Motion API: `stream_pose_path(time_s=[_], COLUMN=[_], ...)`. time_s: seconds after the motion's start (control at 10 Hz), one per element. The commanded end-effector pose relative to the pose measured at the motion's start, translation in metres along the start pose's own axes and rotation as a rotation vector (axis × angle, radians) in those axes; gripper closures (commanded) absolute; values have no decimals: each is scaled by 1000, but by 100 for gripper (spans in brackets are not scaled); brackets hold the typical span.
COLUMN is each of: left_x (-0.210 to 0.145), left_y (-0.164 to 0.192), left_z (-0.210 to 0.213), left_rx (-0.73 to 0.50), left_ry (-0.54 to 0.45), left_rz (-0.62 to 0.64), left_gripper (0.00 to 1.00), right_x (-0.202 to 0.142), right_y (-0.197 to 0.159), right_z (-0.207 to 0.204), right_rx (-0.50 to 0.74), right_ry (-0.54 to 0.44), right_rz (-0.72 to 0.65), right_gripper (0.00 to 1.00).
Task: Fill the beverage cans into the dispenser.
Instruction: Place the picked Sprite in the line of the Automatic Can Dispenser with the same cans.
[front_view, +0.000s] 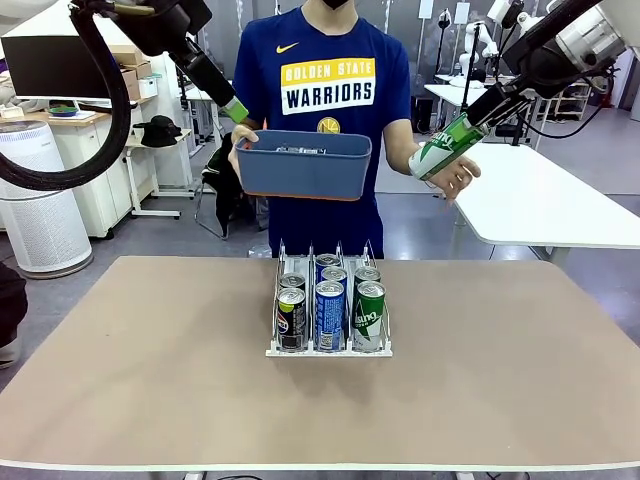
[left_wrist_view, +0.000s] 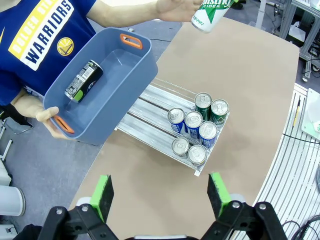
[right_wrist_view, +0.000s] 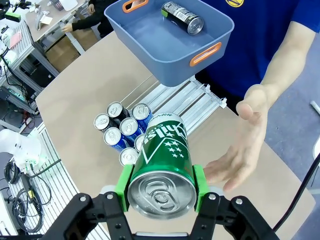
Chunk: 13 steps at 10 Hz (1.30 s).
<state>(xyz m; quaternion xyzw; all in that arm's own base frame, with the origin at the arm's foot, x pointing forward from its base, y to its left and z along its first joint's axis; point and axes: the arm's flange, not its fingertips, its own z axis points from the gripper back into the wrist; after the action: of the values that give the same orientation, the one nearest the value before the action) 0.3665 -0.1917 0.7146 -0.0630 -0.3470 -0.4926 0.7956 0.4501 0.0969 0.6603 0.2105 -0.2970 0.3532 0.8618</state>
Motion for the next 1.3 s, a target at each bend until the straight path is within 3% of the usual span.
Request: stream_pose_path(time_s=[0.0, 0.7, 1.2], left_x=[-1, -1, -1], left_y=[1, 1, 1], left_z=[0, 0, 0], left_rx=[3, 3, 3], left_ry=[2, 2, 2], left_rz=[2, 2, 2], left_gripper=[0, 0, 0], right_x=[1, 0, -65], right_y=[1, 0, 100], right_z=[2, 0, 57], right_rx=[-2, 0, -30], right_ry=[-3, 0, 13], right_rz=[2, 0, -28], right_gripper=[42, 42, 42])
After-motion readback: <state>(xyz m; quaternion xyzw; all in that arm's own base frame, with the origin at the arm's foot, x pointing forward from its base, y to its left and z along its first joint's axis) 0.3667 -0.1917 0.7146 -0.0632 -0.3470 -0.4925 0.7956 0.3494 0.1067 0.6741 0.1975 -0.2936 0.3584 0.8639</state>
